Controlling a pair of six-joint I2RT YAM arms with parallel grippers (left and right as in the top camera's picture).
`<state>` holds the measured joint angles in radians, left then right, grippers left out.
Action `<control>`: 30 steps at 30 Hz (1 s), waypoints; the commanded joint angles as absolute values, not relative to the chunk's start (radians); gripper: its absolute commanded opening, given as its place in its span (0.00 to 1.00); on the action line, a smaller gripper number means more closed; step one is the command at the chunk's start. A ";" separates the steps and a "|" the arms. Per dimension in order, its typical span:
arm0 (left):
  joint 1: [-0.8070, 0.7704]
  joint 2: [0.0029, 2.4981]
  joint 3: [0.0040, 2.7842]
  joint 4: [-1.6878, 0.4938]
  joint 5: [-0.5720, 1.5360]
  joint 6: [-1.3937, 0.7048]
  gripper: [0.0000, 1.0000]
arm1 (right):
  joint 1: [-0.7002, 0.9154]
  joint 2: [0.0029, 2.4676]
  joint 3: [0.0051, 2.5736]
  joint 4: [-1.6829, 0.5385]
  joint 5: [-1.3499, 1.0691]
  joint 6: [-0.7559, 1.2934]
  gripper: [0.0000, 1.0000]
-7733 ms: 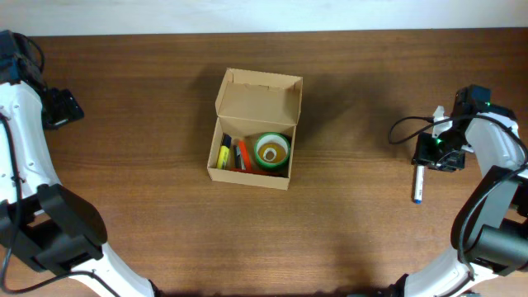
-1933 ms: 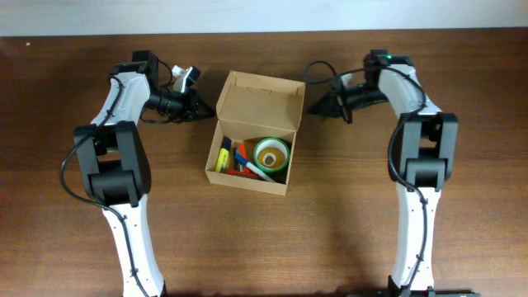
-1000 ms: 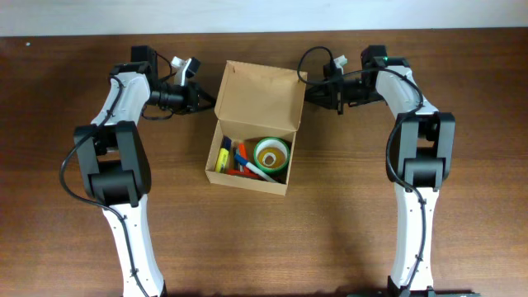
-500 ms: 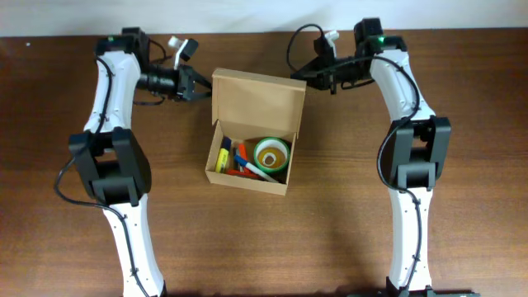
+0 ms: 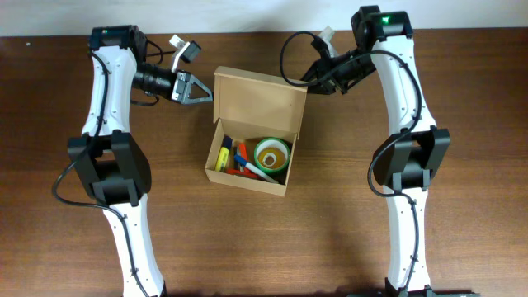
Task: Pack container
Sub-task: 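Push the box lid flaps closed with both grippers, then press the lid down onto the box with both grippers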
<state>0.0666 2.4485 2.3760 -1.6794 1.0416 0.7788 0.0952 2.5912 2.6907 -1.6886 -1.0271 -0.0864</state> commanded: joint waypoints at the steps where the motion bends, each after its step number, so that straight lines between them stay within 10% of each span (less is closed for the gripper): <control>1: 0.065 2.455 2.397 -1.679 1.042 0.807 0.01 | 0.107 2.574 2.735 -1.699 -0.991 -0.131 0.04; 30: 0.075 2.398 2.503 -1.687 0.907 0.719 0.02 | 0.554 2.295 2.623 -1.699 -0.376 0.028 0.04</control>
<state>0.0685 2.4481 2.4836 -1.6855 0.9234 0.7341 0.5156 2.3425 2.6537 -1.6928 -0.4263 0.0185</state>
